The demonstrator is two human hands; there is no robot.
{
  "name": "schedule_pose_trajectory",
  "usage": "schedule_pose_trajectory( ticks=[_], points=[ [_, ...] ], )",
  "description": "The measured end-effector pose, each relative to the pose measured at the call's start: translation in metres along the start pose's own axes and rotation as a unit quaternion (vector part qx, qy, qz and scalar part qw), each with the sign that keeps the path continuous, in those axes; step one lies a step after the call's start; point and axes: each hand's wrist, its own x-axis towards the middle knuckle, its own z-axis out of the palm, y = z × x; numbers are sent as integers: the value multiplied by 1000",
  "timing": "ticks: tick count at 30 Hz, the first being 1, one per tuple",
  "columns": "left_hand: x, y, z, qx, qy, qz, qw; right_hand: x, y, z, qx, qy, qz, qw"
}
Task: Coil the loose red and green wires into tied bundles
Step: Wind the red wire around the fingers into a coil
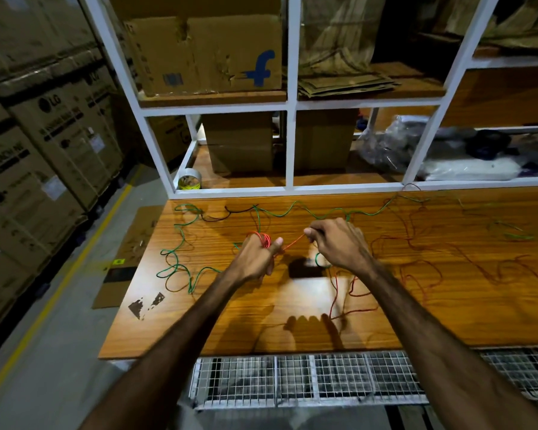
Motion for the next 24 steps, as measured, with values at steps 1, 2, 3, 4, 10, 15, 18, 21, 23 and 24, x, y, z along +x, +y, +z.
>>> schedule_pose_trajectory(
  ticks=[1,2,3,4,10,15,18,21,23,24],
  points=[
    [1,-1,3,-8,10,-2,1000,1,2,0,-6,5,0,1000],
    [0,0,5,-19,21,-3,1000,1,5,0,-9,5,-3,1000],
    [1,0,9,-31,33,-6,999,2,7,0,-10,1,-4,1000],
    [2,2,12,-47,38,-7,998,2,10,0,-12,-7,-3,1000],
    [-2,16,38,-262,13,-118,958,-3,-12,18,-161,-58,-34,985],
    [0,13,42,-379,-16,-184,907,-29,-33,35,-188,-33,-136,972],
    [0,11,36,-404,-30,-201,892,-36,-27,33,-171,-7,-174,970],
    [1,11,32,-429,-41,-214,877,-38,-21,32,-137,4,-222,965],
    [2,13,33,-448,-42,-218,866,-40,-22,33,-48,25,-220,974],
    [2,13,33,-451,-42,-220,864,-41,-24,33,2,37,-208,977]
  ],
)
